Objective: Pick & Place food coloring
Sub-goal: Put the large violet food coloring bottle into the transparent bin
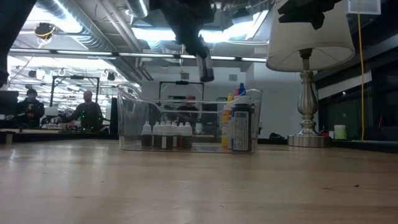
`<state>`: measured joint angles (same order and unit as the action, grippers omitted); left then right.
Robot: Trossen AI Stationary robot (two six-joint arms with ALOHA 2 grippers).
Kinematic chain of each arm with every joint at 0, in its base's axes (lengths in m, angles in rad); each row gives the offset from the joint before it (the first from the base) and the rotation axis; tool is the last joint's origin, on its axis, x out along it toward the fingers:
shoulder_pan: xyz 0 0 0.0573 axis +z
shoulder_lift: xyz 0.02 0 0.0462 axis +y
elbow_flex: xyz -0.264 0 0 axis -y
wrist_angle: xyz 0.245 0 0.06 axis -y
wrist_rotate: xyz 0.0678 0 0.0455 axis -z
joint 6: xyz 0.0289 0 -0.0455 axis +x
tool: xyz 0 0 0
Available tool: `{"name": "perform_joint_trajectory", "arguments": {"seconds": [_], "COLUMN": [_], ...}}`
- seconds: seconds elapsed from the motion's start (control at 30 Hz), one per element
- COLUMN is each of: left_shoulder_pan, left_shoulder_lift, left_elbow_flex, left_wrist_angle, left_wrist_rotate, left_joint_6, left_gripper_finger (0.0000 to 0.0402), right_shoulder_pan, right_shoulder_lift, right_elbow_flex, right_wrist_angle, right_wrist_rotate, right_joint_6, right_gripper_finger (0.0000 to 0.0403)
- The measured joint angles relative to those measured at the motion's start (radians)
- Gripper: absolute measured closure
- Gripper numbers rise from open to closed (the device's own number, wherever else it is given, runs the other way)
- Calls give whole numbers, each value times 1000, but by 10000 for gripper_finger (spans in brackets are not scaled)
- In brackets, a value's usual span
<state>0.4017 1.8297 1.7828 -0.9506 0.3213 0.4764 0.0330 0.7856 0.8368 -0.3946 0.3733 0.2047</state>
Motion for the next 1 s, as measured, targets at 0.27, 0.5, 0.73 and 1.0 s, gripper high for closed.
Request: {"name": "perform_joint_trajectory", "arguments": {"seconds": [0.27,0.5,0.73,1.0], "left_shoulder_pan": [-129,-170,-181,-186], "left_shoulder_lift": [56,140,150,150], "left_elbow_flex": [0,-27,-173,-258], "left_wrist_angle": [-1,15,161,301], "left_wrist_rotate": [-22,-62,-93,-181], "left_joint_6": [-35,-99,-147,-166], "left_gripper_finger": [253,253,252,251], "right_shoulder_pan": [0,0,0,0], "right_shoulder_lift": [0,0,0,0], "right_elbow_flex": [0,0,0,0], "right_wrist_angle": [0,0,-3,-4], "right_wrist_rotate": [-23,-114,-148,-158], "right_joint_6": [0,-3,-4,-7], "right_gripper_finger": [254,254,254,254]}}
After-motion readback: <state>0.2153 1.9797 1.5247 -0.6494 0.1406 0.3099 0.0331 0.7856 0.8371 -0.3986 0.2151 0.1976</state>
